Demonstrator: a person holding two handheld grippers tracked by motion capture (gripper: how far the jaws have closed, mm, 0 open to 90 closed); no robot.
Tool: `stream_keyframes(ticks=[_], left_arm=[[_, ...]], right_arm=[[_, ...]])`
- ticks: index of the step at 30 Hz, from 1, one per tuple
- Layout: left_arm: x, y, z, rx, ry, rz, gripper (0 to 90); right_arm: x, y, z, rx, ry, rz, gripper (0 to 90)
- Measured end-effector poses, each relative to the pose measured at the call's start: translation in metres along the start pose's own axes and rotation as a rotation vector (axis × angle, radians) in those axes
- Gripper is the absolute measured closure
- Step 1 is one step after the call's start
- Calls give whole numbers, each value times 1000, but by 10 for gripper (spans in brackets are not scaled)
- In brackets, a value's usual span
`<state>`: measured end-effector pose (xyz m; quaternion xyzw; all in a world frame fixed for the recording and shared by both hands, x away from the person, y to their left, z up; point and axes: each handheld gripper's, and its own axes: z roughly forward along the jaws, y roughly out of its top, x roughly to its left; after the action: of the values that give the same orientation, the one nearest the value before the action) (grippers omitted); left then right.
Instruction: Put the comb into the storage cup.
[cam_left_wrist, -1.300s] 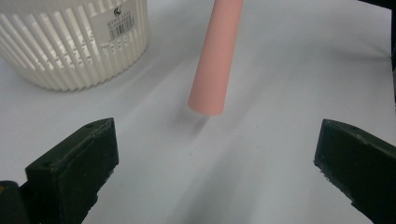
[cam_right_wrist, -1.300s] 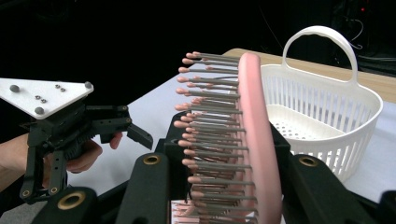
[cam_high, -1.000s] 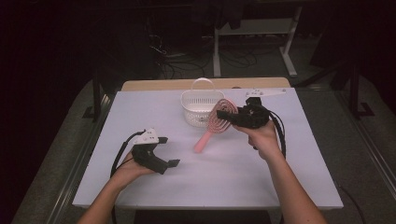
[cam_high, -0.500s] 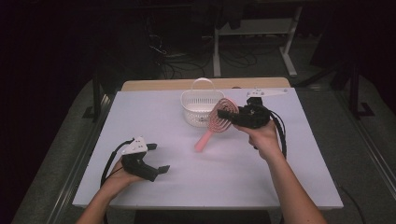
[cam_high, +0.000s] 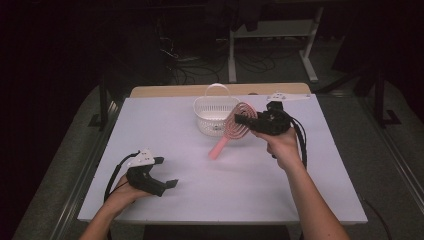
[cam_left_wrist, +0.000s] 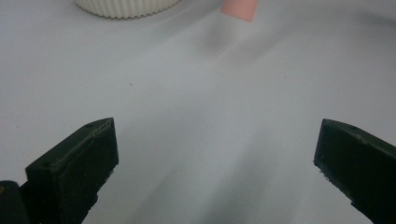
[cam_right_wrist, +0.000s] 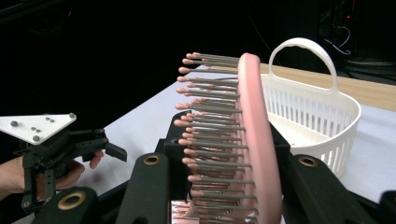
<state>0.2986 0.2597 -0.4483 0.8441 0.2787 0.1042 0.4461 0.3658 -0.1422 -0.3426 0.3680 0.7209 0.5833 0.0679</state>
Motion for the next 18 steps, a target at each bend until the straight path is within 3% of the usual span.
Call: stream_keyframes(ticks=[5, 18], left_arm=[[-3, 0, 0, -6, 13, 23, 0], [-3, -1, 2, 16, 9, 12, 0]], right_arm=[[-1, 7, -2, -2, -7, -3, 630], [-2, 24, -4, -23, -10, -4, 630]])
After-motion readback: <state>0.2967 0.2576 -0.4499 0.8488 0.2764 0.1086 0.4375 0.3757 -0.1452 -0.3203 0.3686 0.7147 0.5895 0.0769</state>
